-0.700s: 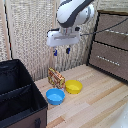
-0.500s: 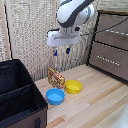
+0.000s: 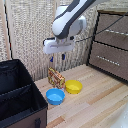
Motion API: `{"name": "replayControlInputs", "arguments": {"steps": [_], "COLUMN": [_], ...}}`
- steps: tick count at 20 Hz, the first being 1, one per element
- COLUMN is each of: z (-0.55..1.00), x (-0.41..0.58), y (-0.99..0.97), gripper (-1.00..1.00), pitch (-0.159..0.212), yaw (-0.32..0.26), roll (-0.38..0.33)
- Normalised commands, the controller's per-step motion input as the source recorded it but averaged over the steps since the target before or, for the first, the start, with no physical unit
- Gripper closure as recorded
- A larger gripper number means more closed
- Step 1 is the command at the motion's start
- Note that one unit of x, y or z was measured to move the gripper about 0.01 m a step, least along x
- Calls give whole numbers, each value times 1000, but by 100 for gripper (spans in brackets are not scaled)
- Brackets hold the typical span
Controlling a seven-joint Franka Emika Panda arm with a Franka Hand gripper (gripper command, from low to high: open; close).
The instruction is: Position your gripper near the granola bar, please. Lightly grip the granola bar with your gripping tool. Relocate your gripper along with the granola bar toward the leading division of the caddy with caution. Gently release the granola bar into the leading division of the caddy.
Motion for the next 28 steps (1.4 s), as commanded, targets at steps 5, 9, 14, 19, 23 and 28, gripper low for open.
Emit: {"name": "replayControlInputs", "arguments": {"steps": [5, 9, 14, 19, 23, 28], "z": [-326, -326, -374, -181, 0, 0], "x": [282, 124, 5, 6, 0, 0], "y": [0, 24, 121, 47, 59, 54], "gripper": [-100, -100, -100, 100, 100, 100], "pitch": [113, 156, 108, 27, 0, -3], "yaw": [0, 0, 0, 0, 0, 0], "roll": [0, -10, -46, -28, 0, 0]}}
